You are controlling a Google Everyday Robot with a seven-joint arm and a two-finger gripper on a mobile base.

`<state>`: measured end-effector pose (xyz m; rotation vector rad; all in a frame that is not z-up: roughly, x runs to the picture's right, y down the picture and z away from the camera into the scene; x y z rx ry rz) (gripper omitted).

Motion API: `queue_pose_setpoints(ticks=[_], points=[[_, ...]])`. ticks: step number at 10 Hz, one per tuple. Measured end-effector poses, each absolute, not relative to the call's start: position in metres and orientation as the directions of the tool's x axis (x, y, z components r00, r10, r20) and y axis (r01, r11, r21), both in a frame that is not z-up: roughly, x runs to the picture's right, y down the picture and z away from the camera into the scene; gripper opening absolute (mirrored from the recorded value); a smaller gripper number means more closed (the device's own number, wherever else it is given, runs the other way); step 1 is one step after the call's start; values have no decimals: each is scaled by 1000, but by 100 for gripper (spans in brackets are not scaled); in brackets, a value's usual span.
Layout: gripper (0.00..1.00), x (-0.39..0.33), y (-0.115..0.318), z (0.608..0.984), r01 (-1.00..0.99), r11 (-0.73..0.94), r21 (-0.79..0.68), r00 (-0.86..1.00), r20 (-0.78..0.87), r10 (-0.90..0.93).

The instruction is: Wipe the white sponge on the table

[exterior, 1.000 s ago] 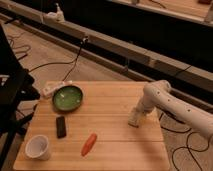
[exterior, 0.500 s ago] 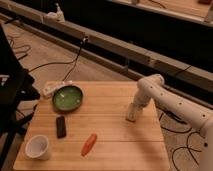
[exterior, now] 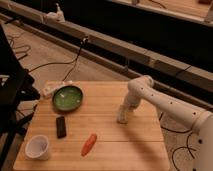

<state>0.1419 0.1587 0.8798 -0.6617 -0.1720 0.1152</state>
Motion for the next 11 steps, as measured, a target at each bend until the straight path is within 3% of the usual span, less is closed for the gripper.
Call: queue_pose_setpoints(ticks=[6,8,11], points=[[0,258,188,838,-244,756,-607,966,-83,244],[0,283,170,844,-293,761,-578,954,-132,268],[0,262,135,871,-277,779,-562,959,-108,263]])
